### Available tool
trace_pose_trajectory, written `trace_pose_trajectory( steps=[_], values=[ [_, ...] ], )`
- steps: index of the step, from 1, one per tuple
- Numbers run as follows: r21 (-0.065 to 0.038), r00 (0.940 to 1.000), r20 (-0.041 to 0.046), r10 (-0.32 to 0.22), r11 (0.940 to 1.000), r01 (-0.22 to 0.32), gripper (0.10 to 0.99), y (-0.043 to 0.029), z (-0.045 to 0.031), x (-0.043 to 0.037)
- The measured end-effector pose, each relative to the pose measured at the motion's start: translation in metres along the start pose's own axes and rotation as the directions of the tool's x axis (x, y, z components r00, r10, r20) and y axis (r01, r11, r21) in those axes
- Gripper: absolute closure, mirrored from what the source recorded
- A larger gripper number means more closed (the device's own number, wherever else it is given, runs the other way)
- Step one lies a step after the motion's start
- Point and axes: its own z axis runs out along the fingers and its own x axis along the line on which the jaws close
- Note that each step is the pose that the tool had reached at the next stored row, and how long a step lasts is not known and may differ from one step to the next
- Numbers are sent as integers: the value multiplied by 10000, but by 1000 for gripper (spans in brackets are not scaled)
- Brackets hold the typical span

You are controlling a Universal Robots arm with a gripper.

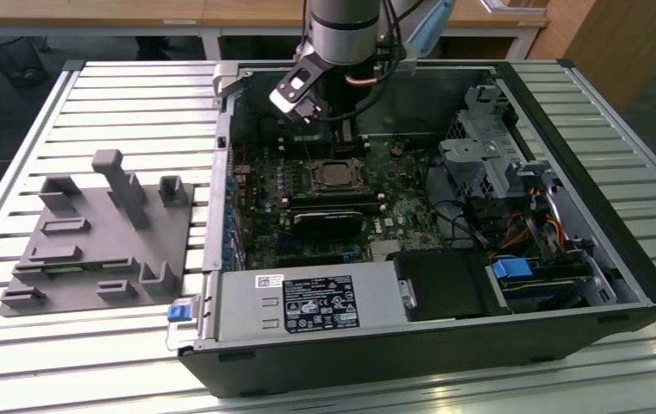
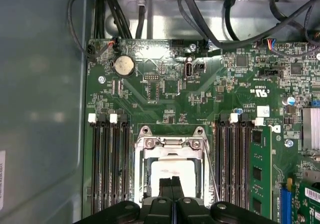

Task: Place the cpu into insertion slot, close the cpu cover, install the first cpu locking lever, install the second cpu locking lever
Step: 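Install the first cpu locking lever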

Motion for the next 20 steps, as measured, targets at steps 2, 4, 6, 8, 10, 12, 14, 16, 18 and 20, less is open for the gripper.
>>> trace_pose_trajectory(
  steps=[2,4,6,8,10,12,14,16,18,20],
  values=[
    [-1,10000,-1,0,10000,0,980,-4,0,0],
    [0,10000,0,-1,10000,1,980,-4,0,0],
    [0,10000,-1,0,10000,0,980,-5,0,0],
    [1,10000,1,0,10000,0,980,-5,-10,-1],
    [2,10000,0,0,10000,0,980,-4,-24,0],
    [5,10000,-1,1,10000,-1,980,-2,-40,0],
    [19,10000,1,0,10000,0,980,-1,-61,0],
    [47,10000,-2,0,10000,0,980,1,-78,0],
    [66,10000,-3,2,10000,-2,980,1,-97,1],
    [78,10000,-2,1,10000,-1,980,3,-126,1]
  ],
)
